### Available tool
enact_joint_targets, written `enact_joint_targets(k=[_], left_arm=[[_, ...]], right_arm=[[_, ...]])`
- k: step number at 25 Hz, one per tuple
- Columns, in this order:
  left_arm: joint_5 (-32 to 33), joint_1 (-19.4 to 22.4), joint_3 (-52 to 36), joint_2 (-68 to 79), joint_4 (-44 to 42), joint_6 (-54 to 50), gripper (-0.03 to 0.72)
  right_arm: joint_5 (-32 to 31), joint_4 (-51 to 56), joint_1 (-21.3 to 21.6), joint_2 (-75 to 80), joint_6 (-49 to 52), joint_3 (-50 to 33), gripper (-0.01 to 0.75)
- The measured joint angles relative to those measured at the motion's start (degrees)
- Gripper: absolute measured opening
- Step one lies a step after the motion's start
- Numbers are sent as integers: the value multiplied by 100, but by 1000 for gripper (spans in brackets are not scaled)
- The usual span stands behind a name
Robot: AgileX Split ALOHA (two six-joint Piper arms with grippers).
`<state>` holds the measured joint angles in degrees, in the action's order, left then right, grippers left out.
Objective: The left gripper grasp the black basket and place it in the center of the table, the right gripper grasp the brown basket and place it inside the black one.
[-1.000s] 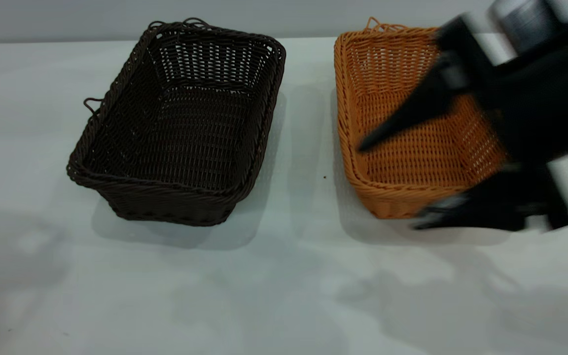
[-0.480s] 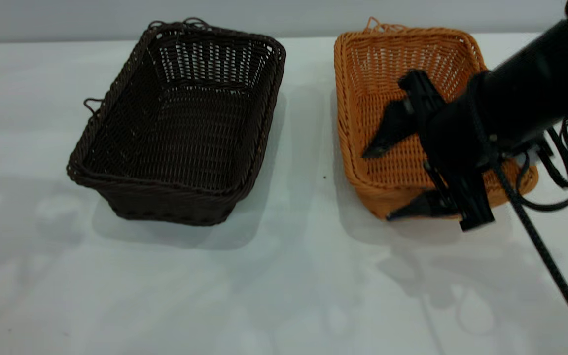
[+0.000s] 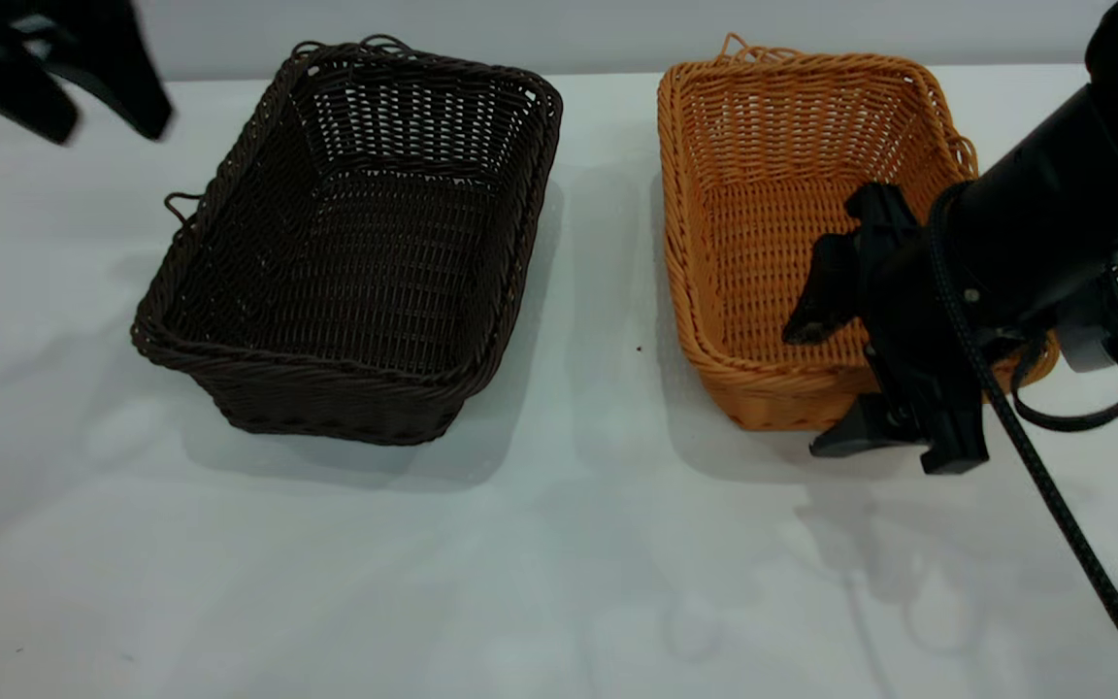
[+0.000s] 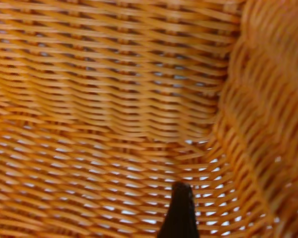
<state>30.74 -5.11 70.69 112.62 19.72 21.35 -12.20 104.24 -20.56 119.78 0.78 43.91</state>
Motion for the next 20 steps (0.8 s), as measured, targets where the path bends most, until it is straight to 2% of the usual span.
enact_joint_targets(k=[4,8,15,17,20], left_arm=[[-166,-31,412,662,0,0,516],[-653,-67,528,1190,45,0,516],[-1121,-399,532,1750,161,6,512],[-1253,-418,532,1819,161,6,493],[-1385,-418,534,1857,161,6,392]], right_arm=[[12,12,0,16,-1,85,552],[87,12,0,35,-11,104,552],[358,14,0,52,-23,104,550],[397,14,0,58,-23,104,528],[397,14,0,62,-41,104,430]])
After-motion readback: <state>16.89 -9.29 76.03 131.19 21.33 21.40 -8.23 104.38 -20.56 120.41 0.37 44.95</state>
